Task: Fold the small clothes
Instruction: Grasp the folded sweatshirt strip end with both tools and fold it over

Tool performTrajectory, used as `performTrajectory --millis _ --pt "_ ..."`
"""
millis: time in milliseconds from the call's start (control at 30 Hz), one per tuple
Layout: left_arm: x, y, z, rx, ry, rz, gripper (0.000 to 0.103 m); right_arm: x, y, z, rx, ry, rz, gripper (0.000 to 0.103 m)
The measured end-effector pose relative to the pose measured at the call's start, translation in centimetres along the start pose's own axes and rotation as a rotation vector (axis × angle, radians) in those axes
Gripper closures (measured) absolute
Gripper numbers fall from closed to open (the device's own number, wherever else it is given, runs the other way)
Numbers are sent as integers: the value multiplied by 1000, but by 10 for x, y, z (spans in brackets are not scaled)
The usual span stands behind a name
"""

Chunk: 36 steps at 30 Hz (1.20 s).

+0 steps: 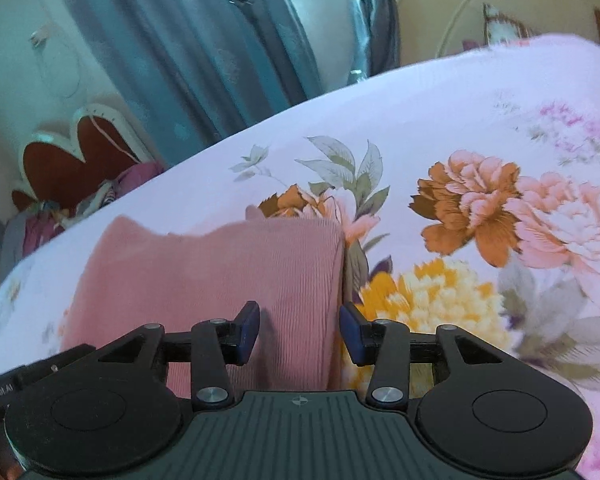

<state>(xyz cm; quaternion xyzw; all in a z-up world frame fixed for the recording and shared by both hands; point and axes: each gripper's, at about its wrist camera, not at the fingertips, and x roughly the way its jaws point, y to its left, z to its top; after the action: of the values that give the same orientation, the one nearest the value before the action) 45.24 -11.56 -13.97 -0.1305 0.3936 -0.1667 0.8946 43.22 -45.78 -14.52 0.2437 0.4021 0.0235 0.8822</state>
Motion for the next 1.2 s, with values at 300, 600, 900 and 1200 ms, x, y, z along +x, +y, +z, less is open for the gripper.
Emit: performTrajectory --millis 300,600,900,1200 --pt "39 8 27 -83 -19 -3 52 29 20 15 -154 -49 -54 93" --pt "58 7 19 -46 -66 68 46 50 20 -5 -335 -152 -217 95" --pt "49 0 37 -23 -65 82 47 12 30 12 -288 -242 -168 65" --pt "71 4 37 -32 -19 133 36 54 40 5 -344 -139 -238 65"
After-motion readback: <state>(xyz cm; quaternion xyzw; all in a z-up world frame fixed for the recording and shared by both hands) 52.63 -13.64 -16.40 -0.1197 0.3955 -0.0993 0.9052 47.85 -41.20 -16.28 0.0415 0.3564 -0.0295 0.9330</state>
